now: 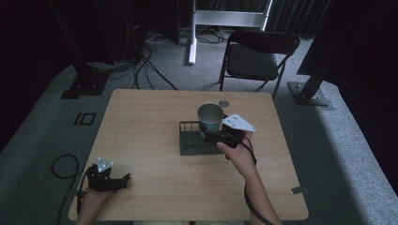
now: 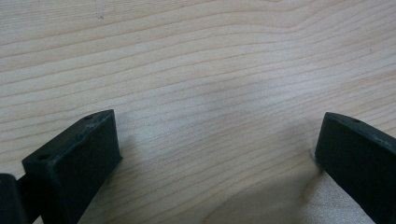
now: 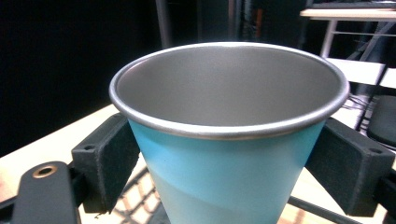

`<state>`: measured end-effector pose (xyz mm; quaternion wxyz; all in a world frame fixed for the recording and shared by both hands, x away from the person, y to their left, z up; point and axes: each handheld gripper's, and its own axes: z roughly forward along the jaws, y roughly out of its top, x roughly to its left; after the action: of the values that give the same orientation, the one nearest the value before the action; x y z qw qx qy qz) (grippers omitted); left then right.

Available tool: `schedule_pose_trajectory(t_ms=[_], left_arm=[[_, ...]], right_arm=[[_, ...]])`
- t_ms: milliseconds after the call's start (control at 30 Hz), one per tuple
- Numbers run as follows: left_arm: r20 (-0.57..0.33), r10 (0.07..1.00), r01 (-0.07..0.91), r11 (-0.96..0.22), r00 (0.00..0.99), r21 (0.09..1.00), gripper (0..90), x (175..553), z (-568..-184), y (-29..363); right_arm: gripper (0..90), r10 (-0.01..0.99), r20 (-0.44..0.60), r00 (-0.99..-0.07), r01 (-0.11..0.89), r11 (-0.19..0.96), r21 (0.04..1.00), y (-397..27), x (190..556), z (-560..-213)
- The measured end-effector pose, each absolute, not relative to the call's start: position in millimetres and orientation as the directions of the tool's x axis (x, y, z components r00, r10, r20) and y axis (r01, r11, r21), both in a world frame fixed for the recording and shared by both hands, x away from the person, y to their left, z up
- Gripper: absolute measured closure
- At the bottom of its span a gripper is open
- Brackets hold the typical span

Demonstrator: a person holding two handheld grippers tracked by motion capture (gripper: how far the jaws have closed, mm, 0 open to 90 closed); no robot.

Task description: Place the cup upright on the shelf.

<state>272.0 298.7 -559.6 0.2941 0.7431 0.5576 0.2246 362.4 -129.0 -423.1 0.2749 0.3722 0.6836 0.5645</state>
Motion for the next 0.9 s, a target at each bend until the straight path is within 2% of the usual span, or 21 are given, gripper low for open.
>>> schedule_pose_trajectory(t_ms=[533, 900], left_arm=[[0.005, 0.961, 0.697, -0.205, 0.278, 0.687, 0.5, 272, -560, 299], [0.005, 0.961, 0.697, -0.205, 0.278, 0.687, 0.5, 272, -560, 299]], right_arm=[[13.9, 0.912, 0.052, -0.406, 0.256, 0.059, 0.965, -154, 383, -461], [13.7, 0.940, 0.045, -0.338, 0.278, 0.054, 0.959, -158, 383, -487]])
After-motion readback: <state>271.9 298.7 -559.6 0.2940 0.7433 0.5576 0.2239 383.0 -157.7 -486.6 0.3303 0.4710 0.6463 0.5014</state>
